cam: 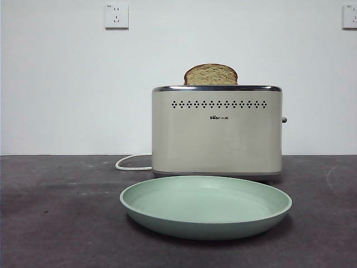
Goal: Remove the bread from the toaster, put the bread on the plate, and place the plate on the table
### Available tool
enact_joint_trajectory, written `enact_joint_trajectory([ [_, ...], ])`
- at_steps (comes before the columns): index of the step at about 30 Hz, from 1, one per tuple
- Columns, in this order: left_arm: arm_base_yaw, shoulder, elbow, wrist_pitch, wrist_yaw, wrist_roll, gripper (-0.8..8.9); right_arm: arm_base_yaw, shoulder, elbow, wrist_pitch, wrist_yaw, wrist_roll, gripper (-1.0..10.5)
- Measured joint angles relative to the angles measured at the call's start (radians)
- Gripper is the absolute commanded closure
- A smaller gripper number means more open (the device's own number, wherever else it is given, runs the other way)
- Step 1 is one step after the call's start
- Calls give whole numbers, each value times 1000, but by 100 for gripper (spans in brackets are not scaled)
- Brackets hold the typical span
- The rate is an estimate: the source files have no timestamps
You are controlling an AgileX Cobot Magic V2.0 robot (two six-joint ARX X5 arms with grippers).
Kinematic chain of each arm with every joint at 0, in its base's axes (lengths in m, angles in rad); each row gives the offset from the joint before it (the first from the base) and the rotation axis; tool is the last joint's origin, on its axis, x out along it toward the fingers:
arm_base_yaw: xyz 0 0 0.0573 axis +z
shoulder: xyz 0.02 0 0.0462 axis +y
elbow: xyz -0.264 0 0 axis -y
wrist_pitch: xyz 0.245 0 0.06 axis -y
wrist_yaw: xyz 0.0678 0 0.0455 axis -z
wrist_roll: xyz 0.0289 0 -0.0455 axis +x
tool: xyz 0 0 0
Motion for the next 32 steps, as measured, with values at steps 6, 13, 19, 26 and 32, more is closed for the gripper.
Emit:
enact_joint_trajectory([
  [6,-58,136,0,185,27,0,220,0,0,0,0,0,0,317],
  [13,-201,345,1,430,-24,0,220,0,8,0,0,0,0,317],
  [19,-330,522,2,620,-138,6,221,0,29,0,0,0,0,317],
  [26,-425,761,107,681,-248,76,221,0,54,0,0,0,0,317],
  [32,-474,950,259,682,-296,146,221,0,71,0,0,0,0,317],
])
